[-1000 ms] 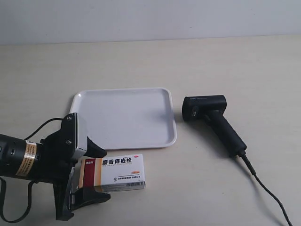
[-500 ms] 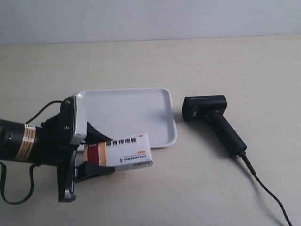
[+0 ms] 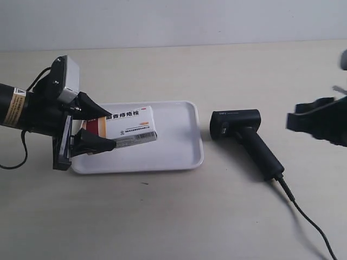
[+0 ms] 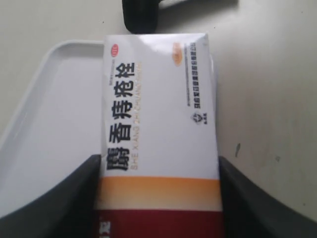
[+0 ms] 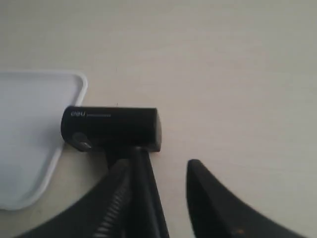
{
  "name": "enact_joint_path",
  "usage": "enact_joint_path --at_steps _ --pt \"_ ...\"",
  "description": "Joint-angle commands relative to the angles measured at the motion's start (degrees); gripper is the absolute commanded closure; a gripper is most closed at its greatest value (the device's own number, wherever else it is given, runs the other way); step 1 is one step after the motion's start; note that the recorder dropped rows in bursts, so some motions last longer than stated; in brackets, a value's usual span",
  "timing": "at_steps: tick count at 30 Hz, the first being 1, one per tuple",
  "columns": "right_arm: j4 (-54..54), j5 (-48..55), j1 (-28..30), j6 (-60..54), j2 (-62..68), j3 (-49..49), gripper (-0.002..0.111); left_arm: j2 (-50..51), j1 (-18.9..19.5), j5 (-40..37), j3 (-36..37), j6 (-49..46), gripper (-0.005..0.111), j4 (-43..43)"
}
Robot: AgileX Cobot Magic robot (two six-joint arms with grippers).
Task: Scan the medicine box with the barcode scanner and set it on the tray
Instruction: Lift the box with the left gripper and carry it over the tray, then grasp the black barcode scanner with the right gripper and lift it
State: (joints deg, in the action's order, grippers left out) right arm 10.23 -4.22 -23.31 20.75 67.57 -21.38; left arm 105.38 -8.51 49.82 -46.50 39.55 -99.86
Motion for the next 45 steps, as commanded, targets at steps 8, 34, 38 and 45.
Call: enact_joint_path --at_steps 8,34,38,45 --pt "6.66 1.03 -1.98 -2.78 29.35 -14.34 0.016 6.80 0.83 6.85 -4.79 -0.17 0.107 -0.08" --pt "13.28 -2.22 -2.72 -2.88 40.65 -20.83 0.066 6.80 0.83 6.47 -4.79 -0.17 0.107 -0.08" --pt "14.27 7.48 -2.72 -6.93 30.92 -20.83 0.095 6.80 1.88 6.08 -4.79 -0.17 0.107 -0.08" --pt "19.10 13.13 -2.72 -12.86 22.44 -21.86 0.108 6.80 3.93 7.01 -4.79 -0.17 0.107 -0.08"
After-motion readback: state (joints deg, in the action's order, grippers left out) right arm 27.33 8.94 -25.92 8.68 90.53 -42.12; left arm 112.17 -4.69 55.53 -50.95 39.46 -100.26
